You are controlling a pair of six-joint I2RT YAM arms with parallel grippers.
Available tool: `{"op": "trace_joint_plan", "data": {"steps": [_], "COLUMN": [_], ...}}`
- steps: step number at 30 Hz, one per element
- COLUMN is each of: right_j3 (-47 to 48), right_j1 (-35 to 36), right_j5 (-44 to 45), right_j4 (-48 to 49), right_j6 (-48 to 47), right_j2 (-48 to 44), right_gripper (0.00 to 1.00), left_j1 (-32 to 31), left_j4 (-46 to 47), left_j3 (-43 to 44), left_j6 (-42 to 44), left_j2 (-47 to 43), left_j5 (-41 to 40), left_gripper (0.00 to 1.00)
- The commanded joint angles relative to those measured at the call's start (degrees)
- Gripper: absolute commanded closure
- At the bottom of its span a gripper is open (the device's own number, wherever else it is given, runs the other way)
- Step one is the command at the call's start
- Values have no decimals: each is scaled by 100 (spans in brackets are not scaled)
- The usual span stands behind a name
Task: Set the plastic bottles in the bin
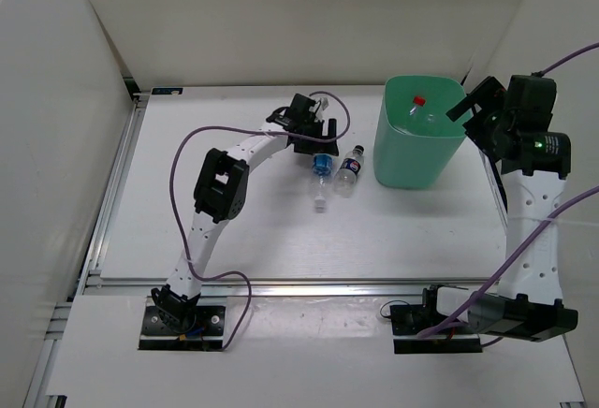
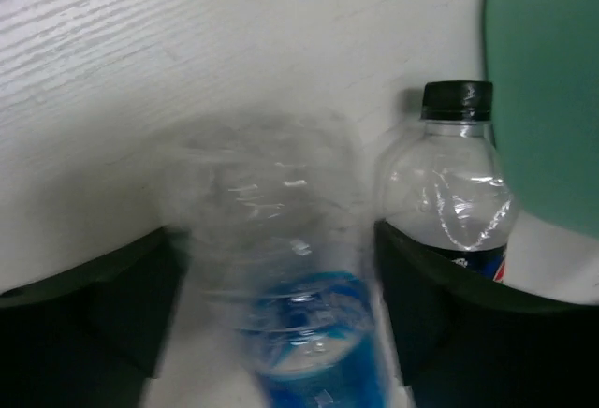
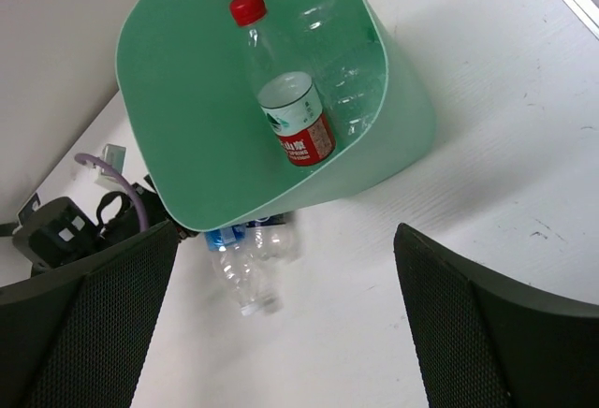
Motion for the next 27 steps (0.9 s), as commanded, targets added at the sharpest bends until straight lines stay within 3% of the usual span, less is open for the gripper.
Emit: {"op": "trace_joint_plan", "data": {"steps": [1,3,4,7,11,15,17,21,22,25,27], "right_j3": [-125,-125,-125,-63,-10,42,42,112,113,358,664], "right_j1": [-46,-98,-98,-98,-98,-98,-98,-98,-98,-98,-98], "right_j5": [-40,-40,-40,-40,-93,-216,-268,-216,-216,-216,-269], "right_j4": [-106,-107,-167,-229,-282,-335,-335,-519,-520,-712,-949], "right_j6": [-164,-216,-217,-217,-217,-164,-164,-50,-50,3,3], "right_j2": [-181,-181,-181,-181,-181,-234,-295,-348,-348,-410,-410], "right_gripper": [0,0,0,0,0,0,0,0,0,0,0], "left_j1": [-125,-125,-125,-73,41,42,42,-28,-98,-265,-380], "left_j4": [-179,-293,-294,-294,-294,-241,56,1759,2633,4130,4512], "left_j3": [212,99,37,-34,536,1678,2276,2427,2427,2637,2638], "left_j6": [-70,-176,-290,-344,-344,-387,-641,-1090,-1152,-1363,-1363], "left_j2": [34,96,-61,-438,-965,-1170,-1170,-1231,-1162,-916,-792], "left_j5": [424,503,321,82,-514,-1375,-1377,-1246,-1193,-1402,-1509], "left_gripper": [19,44,48,48,48,51,55,56,56,56,56]}}
